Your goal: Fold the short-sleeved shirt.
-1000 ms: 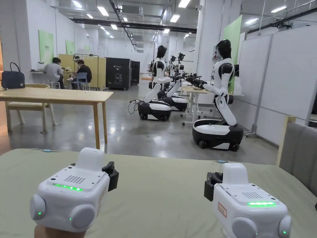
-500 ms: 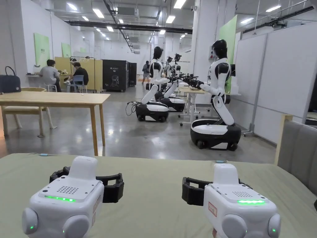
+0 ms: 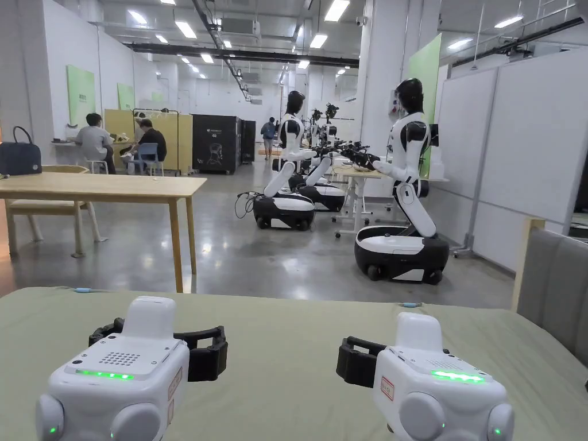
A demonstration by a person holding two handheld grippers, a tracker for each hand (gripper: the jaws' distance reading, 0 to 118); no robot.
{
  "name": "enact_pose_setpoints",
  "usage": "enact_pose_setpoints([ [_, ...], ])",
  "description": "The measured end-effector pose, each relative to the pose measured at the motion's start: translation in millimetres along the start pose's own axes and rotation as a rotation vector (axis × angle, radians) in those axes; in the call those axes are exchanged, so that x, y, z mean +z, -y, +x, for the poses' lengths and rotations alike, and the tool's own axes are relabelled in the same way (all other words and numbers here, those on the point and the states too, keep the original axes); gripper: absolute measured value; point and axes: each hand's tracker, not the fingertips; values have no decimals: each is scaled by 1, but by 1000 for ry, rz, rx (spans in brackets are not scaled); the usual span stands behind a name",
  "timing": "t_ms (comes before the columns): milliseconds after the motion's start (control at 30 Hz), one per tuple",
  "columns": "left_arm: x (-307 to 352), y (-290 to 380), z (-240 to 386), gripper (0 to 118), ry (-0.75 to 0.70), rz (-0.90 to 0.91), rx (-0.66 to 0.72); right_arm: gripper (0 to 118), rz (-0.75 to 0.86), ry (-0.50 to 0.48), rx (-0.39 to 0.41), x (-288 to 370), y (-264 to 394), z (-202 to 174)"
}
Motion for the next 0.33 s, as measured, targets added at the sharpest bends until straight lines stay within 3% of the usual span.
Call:
enact_pose_setpoints([
  [333,1,3,2,114,-5,3,4,116,3,1,-18,3,2,0],
])
